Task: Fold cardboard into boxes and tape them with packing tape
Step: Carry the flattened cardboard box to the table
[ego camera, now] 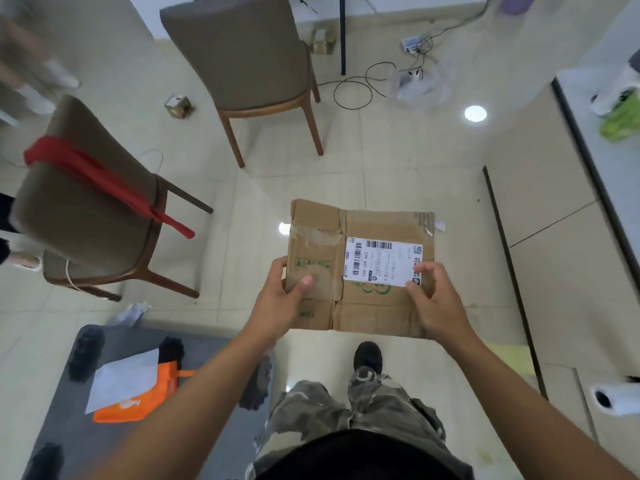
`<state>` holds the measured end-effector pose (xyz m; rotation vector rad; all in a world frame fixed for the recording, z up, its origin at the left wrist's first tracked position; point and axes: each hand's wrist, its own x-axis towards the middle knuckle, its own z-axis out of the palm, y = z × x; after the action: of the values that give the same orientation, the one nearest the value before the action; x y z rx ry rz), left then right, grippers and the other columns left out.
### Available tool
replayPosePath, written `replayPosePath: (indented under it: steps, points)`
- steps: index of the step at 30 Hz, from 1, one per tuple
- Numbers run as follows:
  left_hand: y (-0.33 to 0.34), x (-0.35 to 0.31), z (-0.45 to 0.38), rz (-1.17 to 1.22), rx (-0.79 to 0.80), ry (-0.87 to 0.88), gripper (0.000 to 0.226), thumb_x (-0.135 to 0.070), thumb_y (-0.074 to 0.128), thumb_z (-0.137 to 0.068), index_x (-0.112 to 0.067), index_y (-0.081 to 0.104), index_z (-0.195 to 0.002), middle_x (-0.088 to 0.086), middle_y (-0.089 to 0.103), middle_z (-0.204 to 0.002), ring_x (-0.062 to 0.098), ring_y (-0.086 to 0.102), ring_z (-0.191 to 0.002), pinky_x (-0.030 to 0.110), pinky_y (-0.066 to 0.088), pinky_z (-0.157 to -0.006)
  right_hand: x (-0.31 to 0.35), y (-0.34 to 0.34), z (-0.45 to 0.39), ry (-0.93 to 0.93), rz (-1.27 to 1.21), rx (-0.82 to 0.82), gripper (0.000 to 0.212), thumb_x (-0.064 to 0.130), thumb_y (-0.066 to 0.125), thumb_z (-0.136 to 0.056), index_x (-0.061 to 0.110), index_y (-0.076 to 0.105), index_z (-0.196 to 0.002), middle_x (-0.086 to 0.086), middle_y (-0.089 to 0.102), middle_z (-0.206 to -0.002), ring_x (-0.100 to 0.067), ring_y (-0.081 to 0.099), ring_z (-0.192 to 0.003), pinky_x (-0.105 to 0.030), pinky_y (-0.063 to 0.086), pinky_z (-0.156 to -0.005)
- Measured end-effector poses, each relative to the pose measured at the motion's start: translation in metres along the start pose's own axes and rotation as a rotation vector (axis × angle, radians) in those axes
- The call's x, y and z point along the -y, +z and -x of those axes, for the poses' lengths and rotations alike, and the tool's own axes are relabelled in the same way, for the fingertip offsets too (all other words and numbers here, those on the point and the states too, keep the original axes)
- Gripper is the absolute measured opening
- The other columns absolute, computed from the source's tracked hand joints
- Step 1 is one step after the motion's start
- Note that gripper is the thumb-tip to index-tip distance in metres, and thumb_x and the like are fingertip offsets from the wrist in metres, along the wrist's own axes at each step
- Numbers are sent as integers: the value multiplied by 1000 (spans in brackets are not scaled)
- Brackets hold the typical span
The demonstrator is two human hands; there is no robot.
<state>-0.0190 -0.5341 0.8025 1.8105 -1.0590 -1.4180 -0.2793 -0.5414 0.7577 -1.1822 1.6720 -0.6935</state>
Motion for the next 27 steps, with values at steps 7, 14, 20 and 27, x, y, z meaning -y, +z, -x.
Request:
replayPosePath:
  steps: [7,14,20,27]
  points:
    - [11,-40,-76,142,-109,-52,35,-31,60,-98,-30,46,-130,-6,66,-114,16,68,-99,33,61,-68,44,-22,-93,-78,125,114,53,17,66,-93,29,43,-140,3,38,-128,17,44,-106,1,33,-83]
    - [2,-87,-183,178,-96,-67,29,-30,60,-98,-33,50,-125,-6,67,-112,16,69,-96,38,61,-71,86,-15,-193,-18,86,125,60,21,67,-93,35,39,-144,4,34,-131,-9,42,-117,-28,41,-100]
    - [-14,-157,-294,168,-9,-54,27,-32,59,-98,-34,49,-124,-10,67,-110,13,68,-96,29,58,-65,149,-23,-294,41,43,24,57,20,67,-93,33,43,-143,5,40,-127,-9,44,-120,-41,44,-107]
    - [-17,-256,-416,118,71,0,26,-30,58,-100,-31,47,-124,-10,65,-113,12,65,-98,31,56,-69,210,-43,-408,-44,55,-98,60,16,67,-93,26,41,-147,2,38,-130,-8,42,-120,-18,32,-98]
